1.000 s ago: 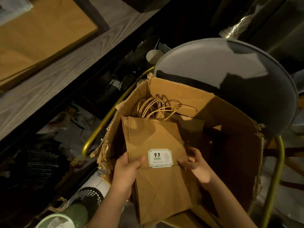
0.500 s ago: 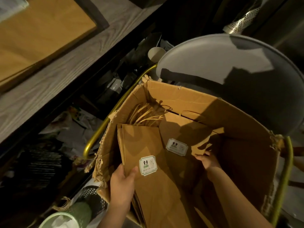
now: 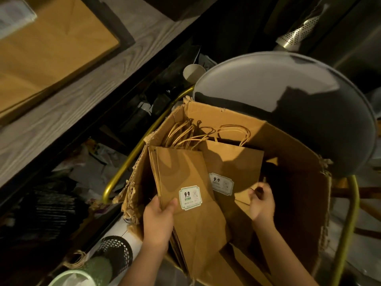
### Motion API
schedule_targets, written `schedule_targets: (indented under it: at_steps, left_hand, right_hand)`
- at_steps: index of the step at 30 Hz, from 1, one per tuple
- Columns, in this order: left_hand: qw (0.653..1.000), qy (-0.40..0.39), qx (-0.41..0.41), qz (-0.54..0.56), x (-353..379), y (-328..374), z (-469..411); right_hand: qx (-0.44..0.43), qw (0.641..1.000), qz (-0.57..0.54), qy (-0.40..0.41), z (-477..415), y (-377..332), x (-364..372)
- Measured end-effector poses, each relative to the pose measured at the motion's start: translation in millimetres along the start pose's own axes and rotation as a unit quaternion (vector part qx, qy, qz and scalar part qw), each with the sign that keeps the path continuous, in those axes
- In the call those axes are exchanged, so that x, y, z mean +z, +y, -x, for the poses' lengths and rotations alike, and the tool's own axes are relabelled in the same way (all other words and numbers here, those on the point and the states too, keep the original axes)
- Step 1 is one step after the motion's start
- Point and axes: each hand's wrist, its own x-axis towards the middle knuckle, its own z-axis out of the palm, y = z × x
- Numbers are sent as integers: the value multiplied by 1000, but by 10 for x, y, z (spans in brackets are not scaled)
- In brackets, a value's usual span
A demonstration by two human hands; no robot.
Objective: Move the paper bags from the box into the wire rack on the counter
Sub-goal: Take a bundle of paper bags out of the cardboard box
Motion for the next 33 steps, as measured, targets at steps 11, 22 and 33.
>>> schedule_targets:
  at_steps: [11,22,33]
  left_hand:
    - [994,-10,-44,97,7,60,33]
    - [987,-55,-58,138,17,88,66]
    - [980,-156,-13,121,-86,102,127]
  right_hand:
    - [-209,975,-1,76,526,-469,-621]
    - [-162,987,21,-3,463,-986,-1185]
    - [-77,987,0,-138,432,-611,-491]
